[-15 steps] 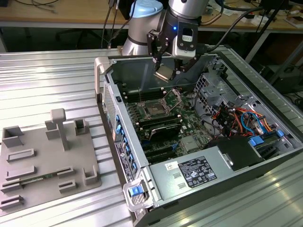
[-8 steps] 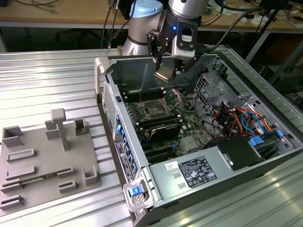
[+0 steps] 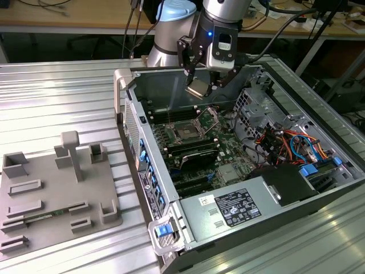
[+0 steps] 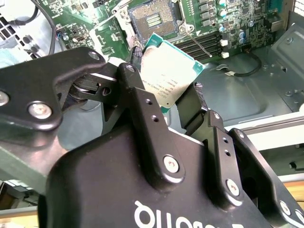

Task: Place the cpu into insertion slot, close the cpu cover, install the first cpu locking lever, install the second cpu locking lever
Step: 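Place the cpu into insertion slot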

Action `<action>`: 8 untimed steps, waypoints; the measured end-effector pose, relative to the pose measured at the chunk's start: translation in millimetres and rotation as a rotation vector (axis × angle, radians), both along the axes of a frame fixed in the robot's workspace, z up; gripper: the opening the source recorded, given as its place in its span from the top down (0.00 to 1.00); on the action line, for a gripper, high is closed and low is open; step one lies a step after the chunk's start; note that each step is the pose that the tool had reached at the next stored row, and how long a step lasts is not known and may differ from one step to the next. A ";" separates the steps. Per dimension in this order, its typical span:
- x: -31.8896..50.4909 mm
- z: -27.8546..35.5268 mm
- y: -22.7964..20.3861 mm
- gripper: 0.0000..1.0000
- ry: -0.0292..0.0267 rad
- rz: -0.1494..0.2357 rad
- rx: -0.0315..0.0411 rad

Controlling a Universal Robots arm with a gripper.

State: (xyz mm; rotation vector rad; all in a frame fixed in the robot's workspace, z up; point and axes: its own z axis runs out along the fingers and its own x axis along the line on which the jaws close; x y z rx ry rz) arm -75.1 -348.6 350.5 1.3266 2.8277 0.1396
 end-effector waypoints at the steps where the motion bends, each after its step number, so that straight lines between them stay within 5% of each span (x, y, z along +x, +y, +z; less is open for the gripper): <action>1: 0.0 0.0 0.0 0.45 0.0000 -0.003 0.0000; 8: 0.0 0.0 -0.1 0.45 0.0001 -0.027 0.0000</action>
